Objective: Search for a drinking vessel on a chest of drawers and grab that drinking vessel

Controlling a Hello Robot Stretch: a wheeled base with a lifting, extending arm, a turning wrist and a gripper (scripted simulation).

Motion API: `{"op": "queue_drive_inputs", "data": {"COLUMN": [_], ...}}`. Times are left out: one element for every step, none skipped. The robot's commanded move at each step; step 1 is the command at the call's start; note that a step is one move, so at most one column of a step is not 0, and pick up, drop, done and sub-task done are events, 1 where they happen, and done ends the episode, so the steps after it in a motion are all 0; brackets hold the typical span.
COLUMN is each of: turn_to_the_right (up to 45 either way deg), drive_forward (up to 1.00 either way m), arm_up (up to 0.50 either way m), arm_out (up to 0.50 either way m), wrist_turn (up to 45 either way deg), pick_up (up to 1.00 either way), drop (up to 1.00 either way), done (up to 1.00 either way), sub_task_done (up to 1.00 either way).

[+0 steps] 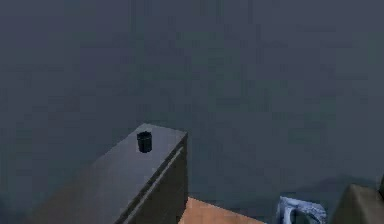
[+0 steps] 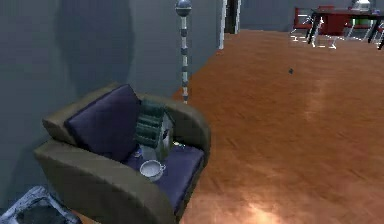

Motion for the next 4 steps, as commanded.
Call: {"op": "queue_drive_inputs", "data": {"turn_to_the_right": [0.0,-45.0,-45.0,-24.0], "drive_forward": [0.55,0.00,0.00,0.00], "arm_up": [0.00,0.00,0.00,0.00], "arm_out": [0.00,0.00,0.00,0.00], "wrist_turn": [0.0,0.0,0.0,0.0], "pick_up": [0.00,0.00,0.00,0.00], "drop": [0.00,0.00,0.00,0.00], "done": [0.00,0.00,0.00,0.00], "sub_task_done": [0.00,0.00,0.00,0.00]}}
